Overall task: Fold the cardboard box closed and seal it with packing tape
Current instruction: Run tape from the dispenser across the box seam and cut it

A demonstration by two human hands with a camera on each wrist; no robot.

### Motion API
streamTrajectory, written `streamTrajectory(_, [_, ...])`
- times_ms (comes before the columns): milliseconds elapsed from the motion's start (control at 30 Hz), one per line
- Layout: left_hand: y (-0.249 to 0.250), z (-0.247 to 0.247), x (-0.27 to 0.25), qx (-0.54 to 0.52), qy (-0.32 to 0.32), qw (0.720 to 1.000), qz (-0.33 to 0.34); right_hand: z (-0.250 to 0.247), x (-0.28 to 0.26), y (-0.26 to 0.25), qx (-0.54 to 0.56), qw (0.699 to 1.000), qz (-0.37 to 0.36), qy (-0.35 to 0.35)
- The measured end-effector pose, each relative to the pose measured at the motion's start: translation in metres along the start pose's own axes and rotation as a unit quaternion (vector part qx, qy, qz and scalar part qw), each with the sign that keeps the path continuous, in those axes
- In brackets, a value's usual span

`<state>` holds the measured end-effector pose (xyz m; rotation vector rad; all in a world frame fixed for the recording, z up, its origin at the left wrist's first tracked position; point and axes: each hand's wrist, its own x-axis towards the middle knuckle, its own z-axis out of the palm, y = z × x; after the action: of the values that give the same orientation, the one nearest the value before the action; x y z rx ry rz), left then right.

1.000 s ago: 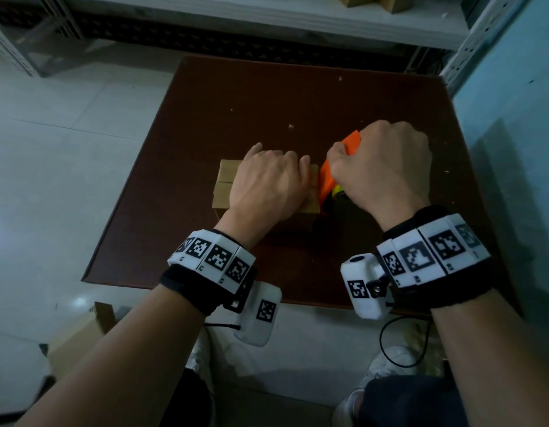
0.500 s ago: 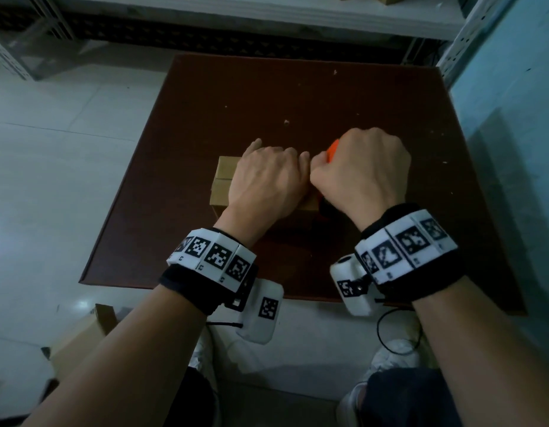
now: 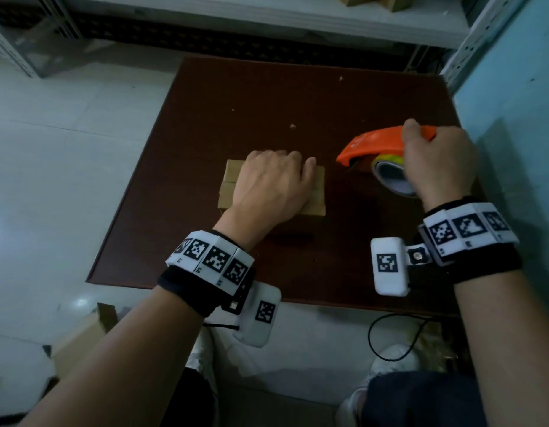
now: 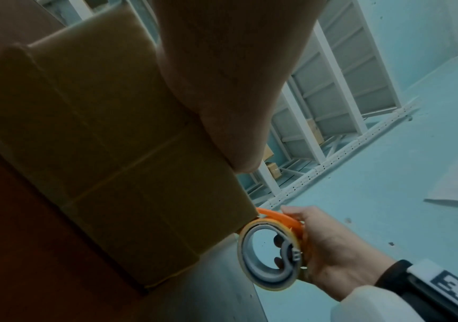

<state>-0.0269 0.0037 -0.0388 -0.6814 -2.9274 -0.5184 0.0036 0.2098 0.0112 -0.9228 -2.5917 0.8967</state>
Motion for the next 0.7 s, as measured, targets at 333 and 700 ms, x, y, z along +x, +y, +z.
streamTrajectory(333, [0.003,-0.013,-0.006,0.079,-0.093,0.992,0.034,0.015,0.002,0.008,-0.129,0.985,-0.006,-0.116])
streamTrajectory(700, [0.034,-0.005,0.001,0.079,-0.103,0.989,-0.07,0.026,-0.02,-0.01,-0.264,0.958,-0.069,-0.09])
